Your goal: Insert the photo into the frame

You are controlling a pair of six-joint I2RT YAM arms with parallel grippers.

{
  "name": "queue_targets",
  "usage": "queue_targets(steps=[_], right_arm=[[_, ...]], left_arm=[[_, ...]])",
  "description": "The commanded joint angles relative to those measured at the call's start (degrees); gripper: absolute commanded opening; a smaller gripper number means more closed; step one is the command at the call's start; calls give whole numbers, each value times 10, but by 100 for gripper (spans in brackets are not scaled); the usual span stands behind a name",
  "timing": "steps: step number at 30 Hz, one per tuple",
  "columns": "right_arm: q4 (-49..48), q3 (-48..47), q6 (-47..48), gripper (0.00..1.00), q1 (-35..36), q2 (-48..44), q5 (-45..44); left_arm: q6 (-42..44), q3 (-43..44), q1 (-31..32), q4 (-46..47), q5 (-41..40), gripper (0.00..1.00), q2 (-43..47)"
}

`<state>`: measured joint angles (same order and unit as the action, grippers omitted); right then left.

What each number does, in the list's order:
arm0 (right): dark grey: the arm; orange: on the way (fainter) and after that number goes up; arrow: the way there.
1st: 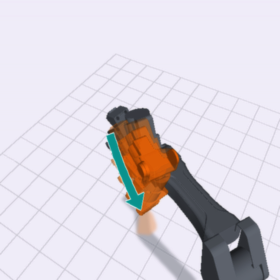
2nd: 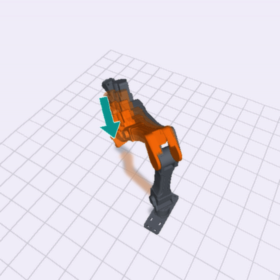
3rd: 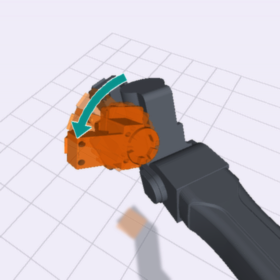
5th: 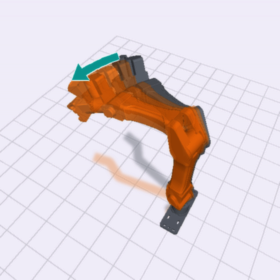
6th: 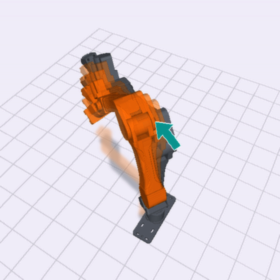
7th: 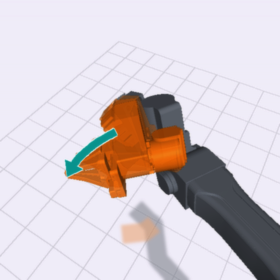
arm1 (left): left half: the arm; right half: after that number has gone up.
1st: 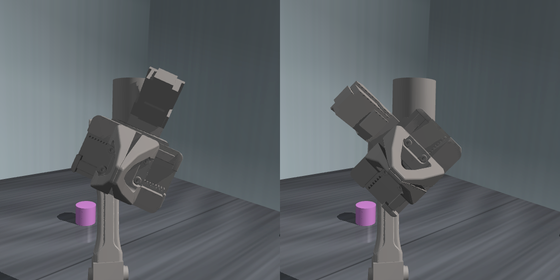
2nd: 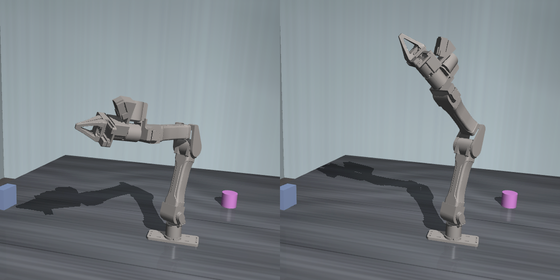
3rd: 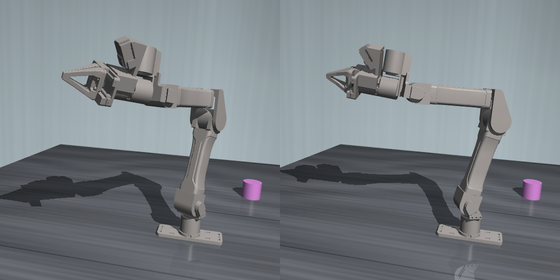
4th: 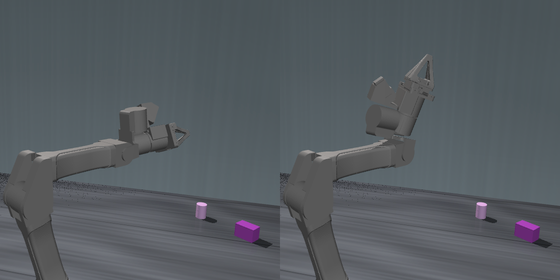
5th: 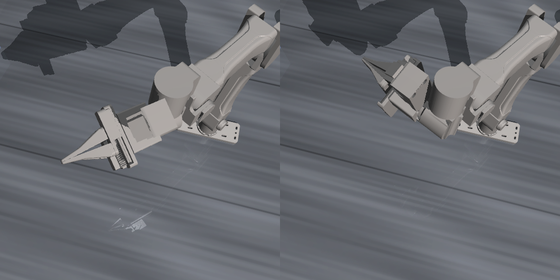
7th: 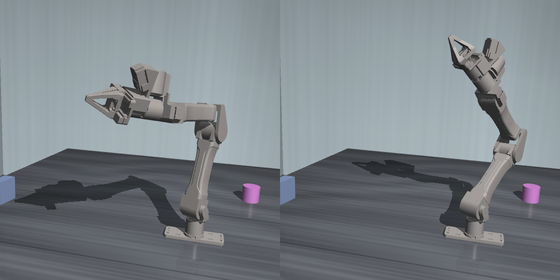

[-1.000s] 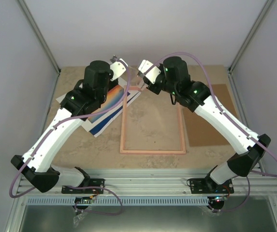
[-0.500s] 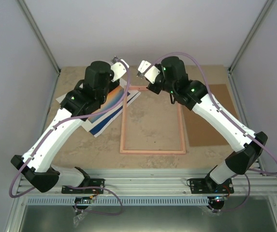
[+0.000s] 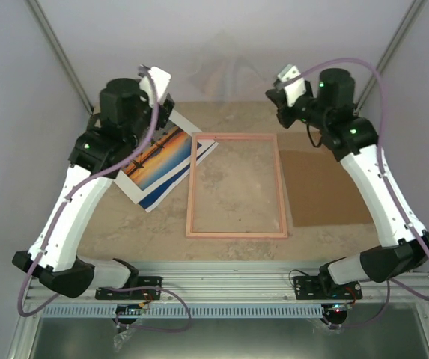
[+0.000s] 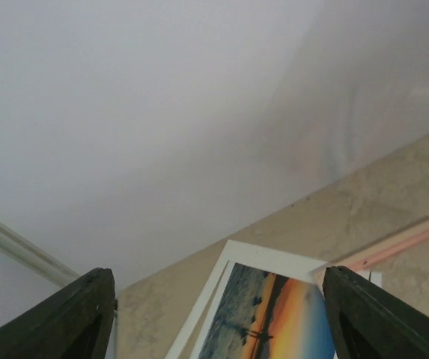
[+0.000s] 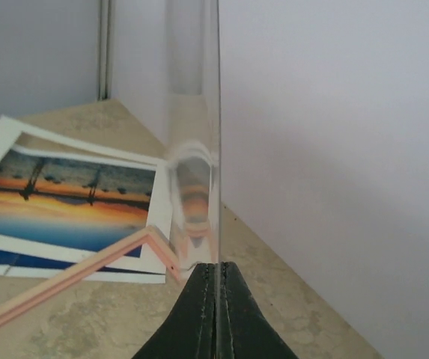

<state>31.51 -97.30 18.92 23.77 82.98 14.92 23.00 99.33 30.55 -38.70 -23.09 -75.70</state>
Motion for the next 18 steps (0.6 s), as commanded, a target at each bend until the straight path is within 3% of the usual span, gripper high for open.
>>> queue_targets(steps=[1,7,12,18], right_arm=[[-44,17,-102,1,-64,-33,157],[-126,84,-259,0,-134,-62,291],[-194,148,-367,1,-150,-69,363],[-391,258,-601,1,-148,-60,416]], left_arm=[[-127,24,-61,-22,132,80,-1],[-212,-14,-140,-9,228,86,4],[-289,-72,-234,11,336,89,16],[-334,-155,-291,52,405,89,34]])
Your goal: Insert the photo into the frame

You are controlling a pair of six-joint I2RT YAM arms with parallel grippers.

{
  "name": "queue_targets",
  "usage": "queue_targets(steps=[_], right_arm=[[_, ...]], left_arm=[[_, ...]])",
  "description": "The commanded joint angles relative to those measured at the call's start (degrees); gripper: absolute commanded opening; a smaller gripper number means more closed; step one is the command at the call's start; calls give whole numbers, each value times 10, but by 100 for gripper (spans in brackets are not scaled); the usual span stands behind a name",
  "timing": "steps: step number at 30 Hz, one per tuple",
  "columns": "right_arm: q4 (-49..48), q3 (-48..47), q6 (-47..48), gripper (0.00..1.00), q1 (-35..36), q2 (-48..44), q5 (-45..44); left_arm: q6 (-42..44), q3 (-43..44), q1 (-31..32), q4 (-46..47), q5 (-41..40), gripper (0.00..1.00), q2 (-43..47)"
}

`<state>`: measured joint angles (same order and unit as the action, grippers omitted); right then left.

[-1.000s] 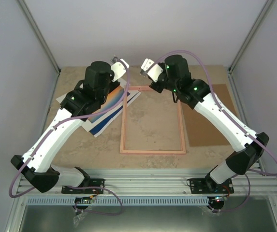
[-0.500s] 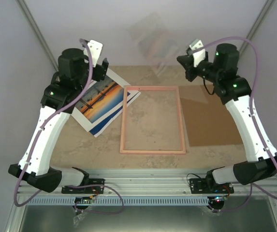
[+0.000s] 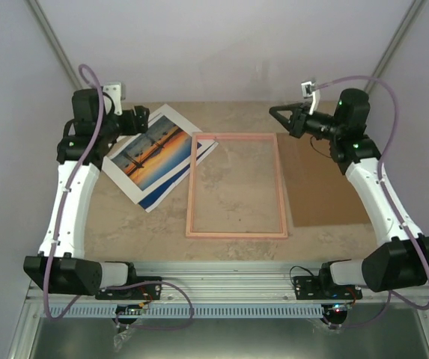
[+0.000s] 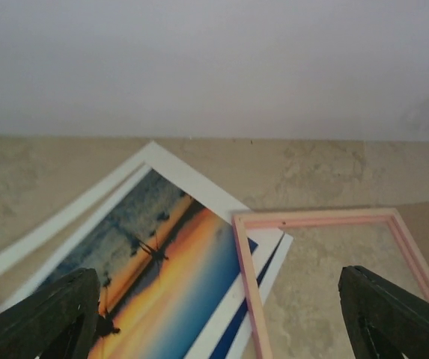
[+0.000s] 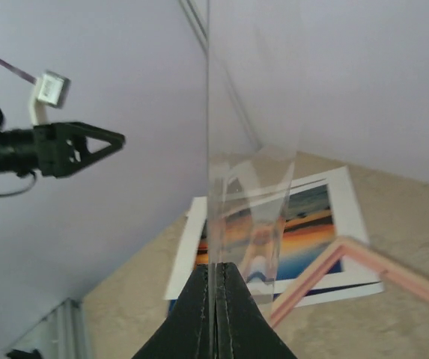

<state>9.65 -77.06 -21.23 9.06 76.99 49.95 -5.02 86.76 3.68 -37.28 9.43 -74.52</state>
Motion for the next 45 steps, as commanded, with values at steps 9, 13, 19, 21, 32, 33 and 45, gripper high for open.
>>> queue_targets(steps=[9,13,19,21,32,33,45], right_arm=[[-426,194,-484,1,41,38,35],[-492,224,-552,1,44,60,19],[-558,211,-634,1,66,97,-9],[-579,212,-663,1,82,112,-23],[-675,292,-657,1,110,224,-113],[-677,298,-654,1,109,230,-115],[-621,402,-585,1,101,225,-167]], left_arm=[[-55,-50,-35,55,83,90,16],[-56,-64,-35,65,86,90,13],[-56,-65,-35,70,84,90,6],[-57,-60,-35,70,83,90,2],[-53,-65,-64,68,75,90,-8],[-52,-67,-64,69,75,90,-8],[-51,-71,-64,69,76,90,-36]])
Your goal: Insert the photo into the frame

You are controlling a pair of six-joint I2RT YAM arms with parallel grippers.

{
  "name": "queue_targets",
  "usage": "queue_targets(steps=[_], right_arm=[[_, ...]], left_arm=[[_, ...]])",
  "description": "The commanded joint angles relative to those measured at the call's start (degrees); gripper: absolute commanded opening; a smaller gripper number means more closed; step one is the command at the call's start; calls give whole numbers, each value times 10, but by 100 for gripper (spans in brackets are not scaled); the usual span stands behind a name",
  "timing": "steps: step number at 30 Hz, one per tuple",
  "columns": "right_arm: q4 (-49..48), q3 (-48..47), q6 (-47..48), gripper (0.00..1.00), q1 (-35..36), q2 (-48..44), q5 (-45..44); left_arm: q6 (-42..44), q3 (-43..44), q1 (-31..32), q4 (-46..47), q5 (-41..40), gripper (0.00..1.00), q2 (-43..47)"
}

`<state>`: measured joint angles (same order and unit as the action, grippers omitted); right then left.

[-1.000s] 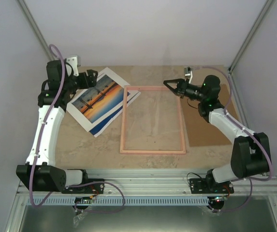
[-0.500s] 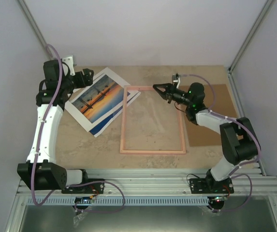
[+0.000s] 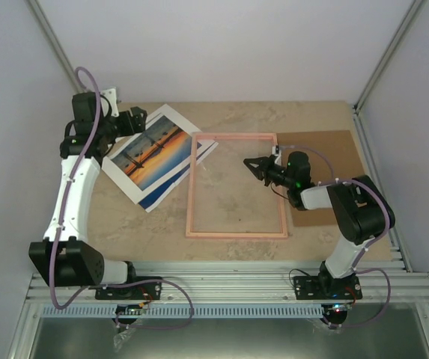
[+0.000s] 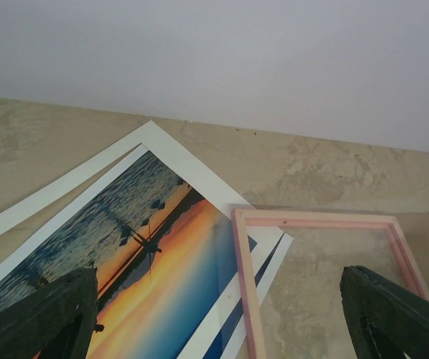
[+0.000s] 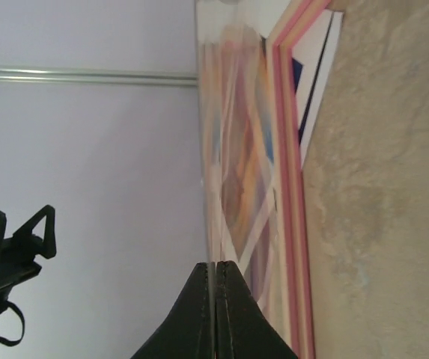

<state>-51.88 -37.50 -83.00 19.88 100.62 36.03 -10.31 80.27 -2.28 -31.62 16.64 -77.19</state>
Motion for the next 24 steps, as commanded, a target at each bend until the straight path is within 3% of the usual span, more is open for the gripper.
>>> queue_targets(steps=[1,24], right_arm=[[-4,9,35,1,-8,-11,-26],[76,37,152,1,-50,8,20]], left_arm=[[2,-6,-5,12,4,90,-11],[5,-17,-5,20,5,90,-29]])
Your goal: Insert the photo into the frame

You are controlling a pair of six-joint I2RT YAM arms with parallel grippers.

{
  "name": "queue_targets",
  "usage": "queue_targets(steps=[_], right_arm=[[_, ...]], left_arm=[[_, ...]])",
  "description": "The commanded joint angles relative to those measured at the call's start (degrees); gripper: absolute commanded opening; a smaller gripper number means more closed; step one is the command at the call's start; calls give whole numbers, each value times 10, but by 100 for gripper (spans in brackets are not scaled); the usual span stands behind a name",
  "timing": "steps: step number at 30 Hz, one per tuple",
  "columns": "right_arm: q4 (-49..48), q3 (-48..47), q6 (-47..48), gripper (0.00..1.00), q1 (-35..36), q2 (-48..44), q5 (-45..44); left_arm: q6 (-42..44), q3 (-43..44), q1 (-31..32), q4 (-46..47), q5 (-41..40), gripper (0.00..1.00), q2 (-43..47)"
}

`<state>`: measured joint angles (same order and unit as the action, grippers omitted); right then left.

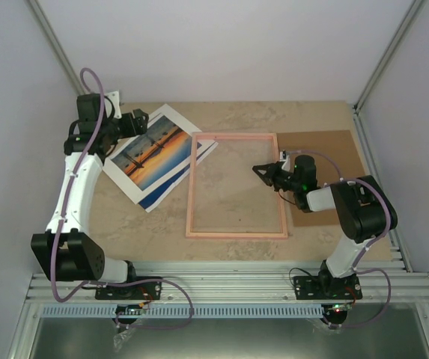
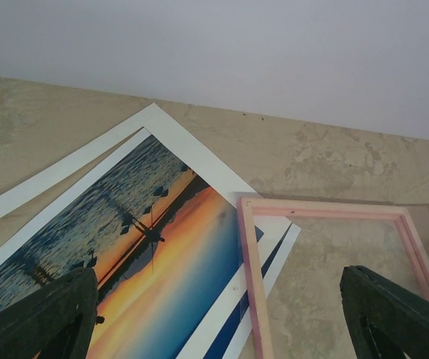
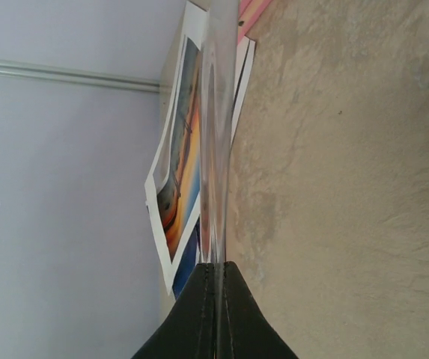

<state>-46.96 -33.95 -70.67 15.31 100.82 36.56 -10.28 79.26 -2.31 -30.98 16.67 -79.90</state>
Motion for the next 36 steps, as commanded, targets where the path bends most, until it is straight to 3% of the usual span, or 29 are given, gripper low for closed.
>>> queue_targets(steps=[1,36], right_arm=[[28,1,30,0,-5,7,19],[129,-4,101,0,-31,-3,12]], left_arm=[[4,-8,-5,13,5,91,-2],[2,-6,-5,15,7,90,-12]])
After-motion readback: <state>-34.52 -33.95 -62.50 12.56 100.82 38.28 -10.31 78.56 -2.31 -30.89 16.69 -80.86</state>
